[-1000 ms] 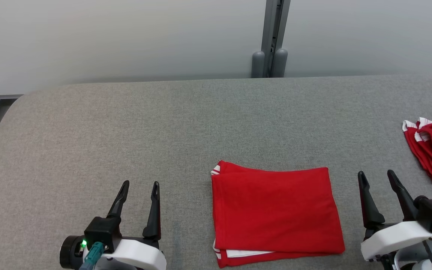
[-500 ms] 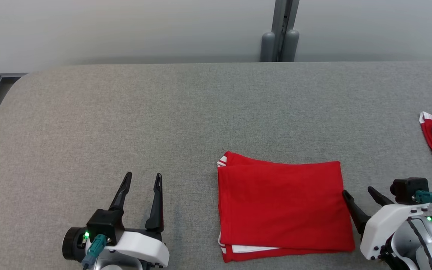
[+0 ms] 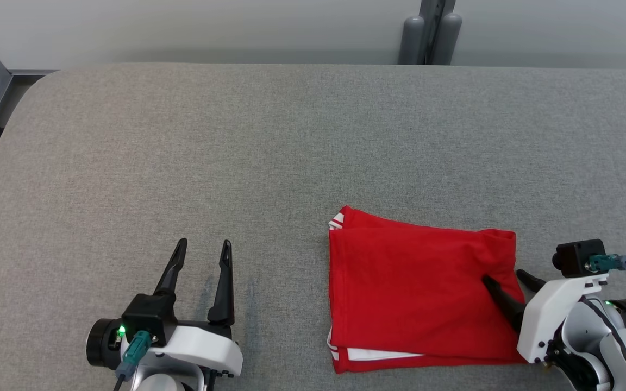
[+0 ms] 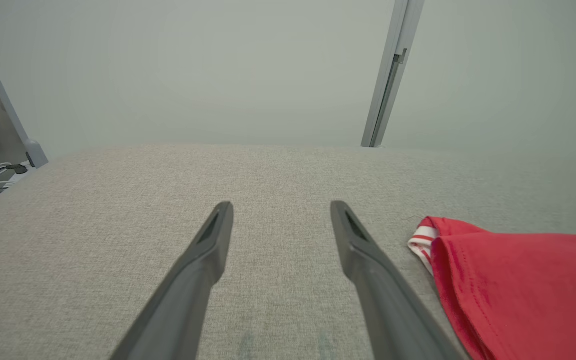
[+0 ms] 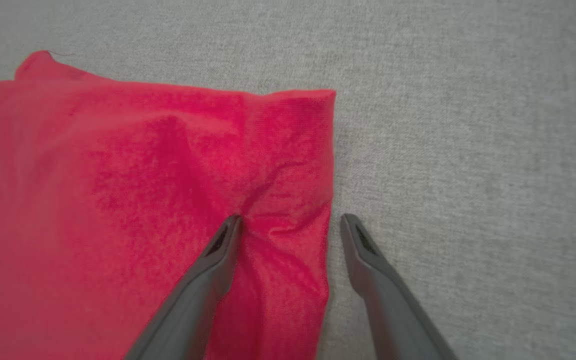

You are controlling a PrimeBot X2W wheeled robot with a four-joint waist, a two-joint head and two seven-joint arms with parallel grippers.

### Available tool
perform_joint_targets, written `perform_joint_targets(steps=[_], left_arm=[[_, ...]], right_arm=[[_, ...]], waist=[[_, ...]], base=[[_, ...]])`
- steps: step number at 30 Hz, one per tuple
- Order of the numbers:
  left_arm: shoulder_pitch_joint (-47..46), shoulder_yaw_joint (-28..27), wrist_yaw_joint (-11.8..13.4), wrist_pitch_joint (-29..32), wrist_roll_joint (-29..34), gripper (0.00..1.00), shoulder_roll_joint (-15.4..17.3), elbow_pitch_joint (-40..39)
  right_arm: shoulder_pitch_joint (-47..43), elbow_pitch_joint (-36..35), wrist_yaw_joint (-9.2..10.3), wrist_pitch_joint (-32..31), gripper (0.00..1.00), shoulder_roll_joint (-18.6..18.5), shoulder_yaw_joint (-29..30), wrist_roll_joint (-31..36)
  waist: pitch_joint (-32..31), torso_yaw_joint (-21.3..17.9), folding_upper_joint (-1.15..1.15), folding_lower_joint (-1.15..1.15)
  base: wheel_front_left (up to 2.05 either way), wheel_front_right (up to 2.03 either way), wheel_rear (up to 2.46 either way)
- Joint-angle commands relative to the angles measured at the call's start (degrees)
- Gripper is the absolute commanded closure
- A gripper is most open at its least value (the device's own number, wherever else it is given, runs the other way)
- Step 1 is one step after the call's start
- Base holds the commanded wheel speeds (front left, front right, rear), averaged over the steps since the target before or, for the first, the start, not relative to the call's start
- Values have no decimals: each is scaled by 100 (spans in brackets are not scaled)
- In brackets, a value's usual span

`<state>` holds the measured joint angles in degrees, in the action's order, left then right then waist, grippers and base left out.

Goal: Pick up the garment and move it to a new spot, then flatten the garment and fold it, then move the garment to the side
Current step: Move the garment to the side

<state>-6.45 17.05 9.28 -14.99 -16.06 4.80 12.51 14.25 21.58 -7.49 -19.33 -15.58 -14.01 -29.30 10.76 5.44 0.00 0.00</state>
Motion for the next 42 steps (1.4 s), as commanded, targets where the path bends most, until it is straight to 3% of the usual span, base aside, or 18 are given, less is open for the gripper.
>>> perform_joint_targets(steps=[1,2,4,7,8,19,26,36,42], left_arm=[[-114,-30,-23,-25,30,0,16,-9],[-119,-43,-26,-25,42,0,9,-12],[-126,-69,-44,-25,61,0,-2,-18],[-134,-91,-54,-25,100,0,-20,-6],[-136,-97,-54,-25,112,0,-26,-3],[-123,-138,-162,-25,265,0,-54,-130],[-129,-58,-228,-25,398,0,-31,-90],[-321,164,-334,1,558,0,66,65],[-379,265,-371,6,544,0,53,171]], right_arm=[[47,47,0,-34,0,-50,-21,-36],[69,91,0,-26,0,-59,-79,-70],[127,172,0,-7,53,-79,-176,-125],[232,297,1,75,82,-110,-297,-159],[265,324,1,103,100,-127,-324,-175],[627,222,2,454,100,-495,-263,-112],[715,89,2,469,100,-630,36,30],[852,-25,1,417,100,-544,149,200],[981,2,1,440,100,-521,144,281]], waist=[[11,1,0,0],[23,0,0,0],[44,-8,0,0],[65,-28,0,0],[70,-37,0,0],[97,-593,0,0],[130,-1360,0,0],[231,-2397,0,0],[150,-2489,0,0]], base=[[0,0,0],[0,0,0],[0,0,0],[0,0,0],[0,0,0],[0,0,0],[0,0,0],[0,0,0],[0,0,0]])
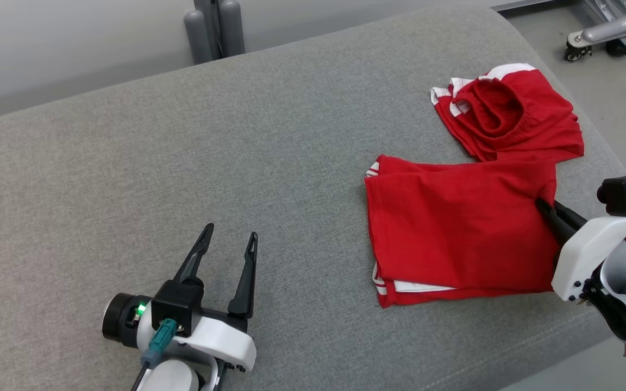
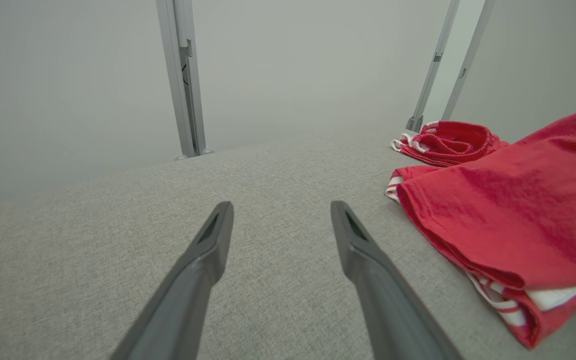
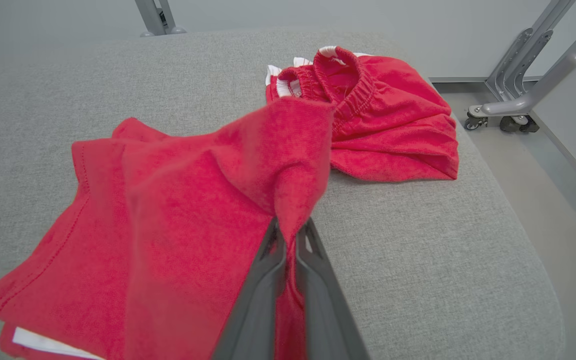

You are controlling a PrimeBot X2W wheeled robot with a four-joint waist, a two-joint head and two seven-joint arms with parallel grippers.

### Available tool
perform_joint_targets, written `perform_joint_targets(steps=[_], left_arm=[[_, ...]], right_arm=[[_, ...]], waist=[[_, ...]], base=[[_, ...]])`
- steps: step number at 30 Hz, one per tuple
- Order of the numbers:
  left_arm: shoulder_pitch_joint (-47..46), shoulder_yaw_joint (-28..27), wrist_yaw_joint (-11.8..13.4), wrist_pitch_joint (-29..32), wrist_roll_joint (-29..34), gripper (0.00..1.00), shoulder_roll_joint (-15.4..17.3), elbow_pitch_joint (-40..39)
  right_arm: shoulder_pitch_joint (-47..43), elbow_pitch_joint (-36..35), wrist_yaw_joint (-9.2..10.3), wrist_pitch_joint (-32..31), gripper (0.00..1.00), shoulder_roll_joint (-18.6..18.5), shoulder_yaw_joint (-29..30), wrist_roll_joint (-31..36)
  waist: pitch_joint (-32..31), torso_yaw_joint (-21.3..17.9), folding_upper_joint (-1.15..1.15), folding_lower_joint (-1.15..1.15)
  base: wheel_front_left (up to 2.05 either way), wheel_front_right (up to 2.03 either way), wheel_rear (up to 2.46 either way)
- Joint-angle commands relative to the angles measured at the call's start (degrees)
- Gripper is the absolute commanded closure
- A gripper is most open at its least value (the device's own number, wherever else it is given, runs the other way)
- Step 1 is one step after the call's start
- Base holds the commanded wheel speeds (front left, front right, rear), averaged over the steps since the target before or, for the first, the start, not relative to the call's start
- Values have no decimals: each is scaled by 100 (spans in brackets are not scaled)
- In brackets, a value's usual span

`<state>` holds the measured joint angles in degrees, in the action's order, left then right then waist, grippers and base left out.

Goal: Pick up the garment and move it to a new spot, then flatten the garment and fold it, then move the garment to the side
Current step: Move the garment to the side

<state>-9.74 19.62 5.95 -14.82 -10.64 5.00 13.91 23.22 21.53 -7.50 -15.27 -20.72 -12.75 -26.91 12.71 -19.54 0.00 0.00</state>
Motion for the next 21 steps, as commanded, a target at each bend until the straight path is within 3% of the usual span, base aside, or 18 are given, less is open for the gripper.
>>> perform_joint_targets(steps=[1,12,21], left_arm=[[-58,21,-38,-13,-12,0,26,46],[94,7,40,-32,-123,0,-17,90],[30,-25,80,-38,-121,0,-8,51]], right_arm=[[104,13,2,36,100,-16,28,53],[493,50,2,-125,100,-184,136,253],[1328,577,2,-290,100,-449,448,700]], waist=[[-76,30,0,0],[-336,466,0,0],[-191,823,0,0]], base=[[0,0,0],[0,0,0],[0,0,0]])
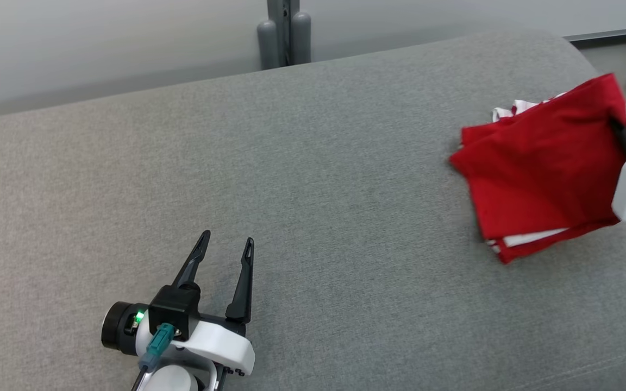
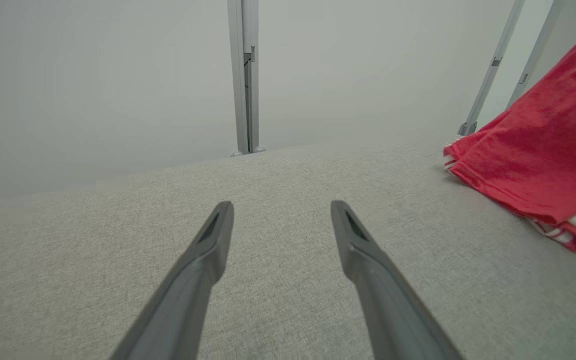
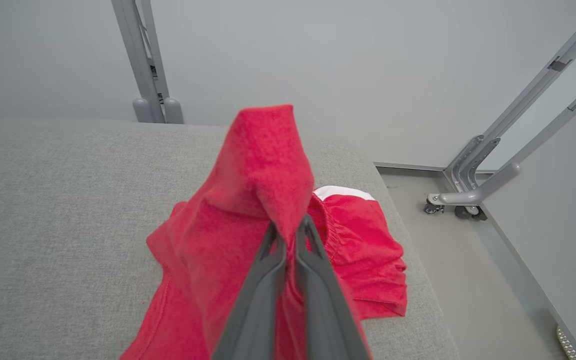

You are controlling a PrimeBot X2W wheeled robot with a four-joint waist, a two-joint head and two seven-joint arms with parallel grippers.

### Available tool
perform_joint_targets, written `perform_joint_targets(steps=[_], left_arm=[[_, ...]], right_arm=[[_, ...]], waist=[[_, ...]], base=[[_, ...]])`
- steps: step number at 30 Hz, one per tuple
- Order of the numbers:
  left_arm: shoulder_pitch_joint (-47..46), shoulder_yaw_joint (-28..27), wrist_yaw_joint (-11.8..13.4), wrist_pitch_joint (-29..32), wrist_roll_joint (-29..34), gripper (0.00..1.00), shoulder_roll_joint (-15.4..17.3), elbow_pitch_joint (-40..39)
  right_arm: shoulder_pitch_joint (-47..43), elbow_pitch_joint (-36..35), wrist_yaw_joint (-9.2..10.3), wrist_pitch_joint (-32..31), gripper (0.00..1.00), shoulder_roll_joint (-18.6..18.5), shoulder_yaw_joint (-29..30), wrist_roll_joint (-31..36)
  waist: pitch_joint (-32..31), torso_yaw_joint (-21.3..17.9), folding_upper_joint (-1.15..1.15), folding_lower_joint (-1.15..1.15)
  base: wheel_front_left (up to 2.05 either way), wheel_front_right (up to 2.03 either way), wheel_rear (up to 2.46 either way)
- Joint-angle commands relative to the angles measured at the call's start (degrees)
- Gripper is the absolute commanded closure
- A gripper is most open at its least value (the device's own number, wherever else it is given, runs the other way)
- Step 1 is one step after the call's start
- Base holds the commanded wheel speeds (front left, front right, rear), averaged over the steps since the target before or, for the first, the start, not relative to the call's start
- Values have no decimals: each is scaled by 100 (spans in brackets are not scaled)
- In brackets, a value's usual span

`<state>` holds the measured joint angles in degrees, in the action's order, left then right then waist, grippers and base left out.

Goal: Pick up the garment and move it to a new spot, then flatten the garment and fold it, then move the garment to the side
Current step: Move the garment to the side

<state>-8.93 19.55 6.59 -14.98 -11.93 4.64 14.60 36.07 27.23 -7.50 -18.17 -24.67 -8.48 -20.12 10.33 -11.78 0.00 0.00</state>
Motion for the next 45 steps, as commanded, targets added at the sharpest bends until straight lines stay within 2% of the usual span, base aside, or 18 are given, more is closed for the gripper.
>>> perform_joint_targets(steps=[1,10,26,33,37,38,39,40,45], left_arm=[[-69,-21,15,-22,12,0,31,-26],[-191,-69,34,-24,73,0,75,-130],[-450,-37,46,-25,190,0,152,-243],[-603,-10,61,-26,239,0,186,-315],[-651,3,70,-26,252,0,211,-339],[-668,4,77,-26,260,0,220,-343],[-683,-2,92,-26,259,0,227,-345],[-696,-12,105,-26,256,0,229,-353],[-710,-36,144,-26,255,0,279,-379]], right_arm=[[134,74,2,-5,100,-82,49,74],[746,696,2,164,100,-426,316,509],[1389,1993,3,628,100,-791,1366,1631],[1610,2448,3,787,100,-1044,1860,2505],[1658,2571,3,920,99,-1058,2194,3095],[1661,2617,3,941,80,-1035,2293,3216],[1656,2645,3,974,47,-987,2381,3352],[1679,2634,3,1066,0,-945,2469,3456],[1718,2590,3,1417,0,-748,2858,4047]], waist=[[77,77,0,0],[388,274,0,0],[1051,665,0,0],[1384,847,0,0],[1525,908,0,0],[1553,920,0,0],[1577,927,0,0],[1599,931,0,0],[1653,919,0,0]], base=[[0,0,0],[0,0,0],[0,0,0],[0,0,0],[0,0,0],[0,0,0],[0,0,0],[0,0,0],[0,0,0]])
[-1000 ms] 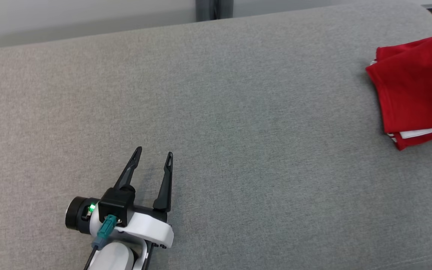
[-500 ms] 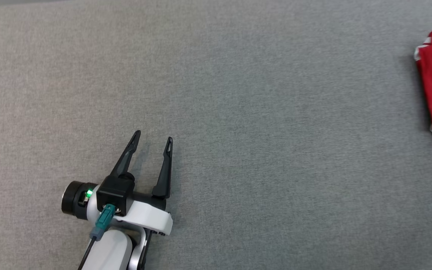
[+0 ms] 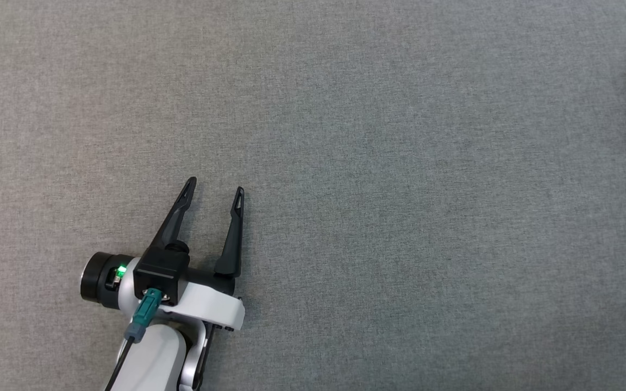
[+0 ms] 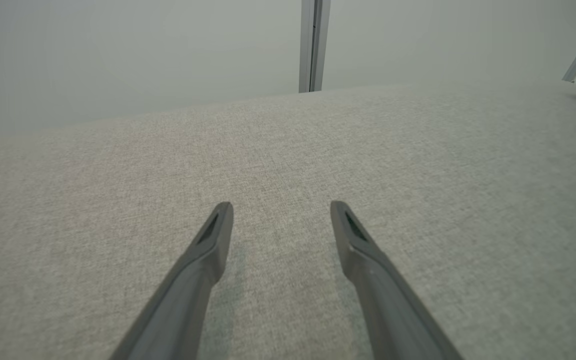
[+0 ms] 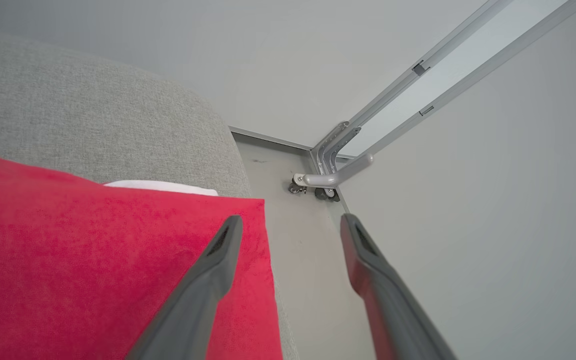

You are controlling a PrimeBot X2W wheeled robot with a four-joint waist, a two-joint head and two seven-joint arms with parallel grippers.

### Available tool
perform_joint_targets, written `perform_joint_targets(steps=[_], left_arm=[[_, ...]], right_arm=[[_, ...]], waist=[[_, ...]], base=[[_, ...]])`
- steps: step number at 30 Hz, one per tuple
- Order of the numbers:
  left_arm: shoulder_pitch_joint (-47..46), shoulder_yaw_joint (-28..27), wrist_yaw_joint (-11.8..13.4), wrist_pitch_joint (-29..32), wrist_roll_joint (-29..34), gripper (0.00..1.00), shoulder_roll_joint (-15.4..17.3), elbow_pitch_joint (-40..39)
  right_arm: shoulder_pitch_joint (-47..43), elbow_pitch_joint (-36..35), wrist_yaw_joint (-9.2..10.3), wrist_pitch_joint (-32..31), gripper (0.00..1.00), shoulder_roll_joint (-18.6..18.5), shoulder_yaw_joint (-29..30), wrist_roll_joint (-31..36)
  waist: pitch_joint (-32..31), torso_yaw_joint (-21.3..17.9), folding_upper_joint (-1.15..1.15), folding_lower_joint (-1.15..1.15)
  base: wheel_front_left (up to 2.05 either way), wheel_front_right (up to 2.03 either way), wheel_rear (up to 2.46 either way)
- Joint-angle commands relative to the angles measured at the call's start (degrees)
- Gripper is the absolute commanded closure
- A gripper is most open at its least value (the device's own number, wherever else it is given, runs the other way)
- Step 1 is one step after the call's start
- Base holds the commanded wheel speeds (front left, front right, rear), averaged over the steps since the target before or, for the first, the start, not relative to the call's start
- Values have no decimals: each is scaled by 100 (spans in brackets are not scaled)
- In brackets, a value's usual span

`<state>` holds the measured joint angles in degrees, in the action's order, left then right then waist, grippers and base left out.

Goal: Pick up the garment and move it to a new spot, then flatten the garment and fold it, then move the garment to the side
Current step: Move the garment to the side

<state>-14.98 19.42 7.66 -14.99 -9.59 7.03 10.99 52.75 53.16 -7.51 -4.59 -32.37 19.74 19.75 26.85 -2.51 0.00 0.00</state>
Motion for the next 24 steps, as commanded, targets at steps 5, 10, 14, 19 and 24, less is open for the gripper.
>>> perform_joint_targets(steps=[5,10,14,19,24], left_arm=[[-107,1,50,-22,9,0,68,-11],[-122,27,47,-12,-22,0,77,9],[-116,6,34,-15,-104,0,52,13],[-55,-107,4,-20,-272,0,13,6],[66,-358,50,-23,-454,0,-51,-25]], right_arm=[[124,131,4,393,0,275,184,333],[195,269,4,763,0,446,201,495],[290,388,4,1106,0,578,164,479],[415,602,4,1551,0,770,-13,236],[443,751,3,1892,0,1129,-563,-184]], waist=[[-33,-57,0,0],[-134,-118,0,0],[-288,-150,0,0],[-610,-174,0,0],[-1097,-194,0,0]], base=[[0,0,0],[0,0,0],[0,0,0],[0,0,0],[0,0,0]])
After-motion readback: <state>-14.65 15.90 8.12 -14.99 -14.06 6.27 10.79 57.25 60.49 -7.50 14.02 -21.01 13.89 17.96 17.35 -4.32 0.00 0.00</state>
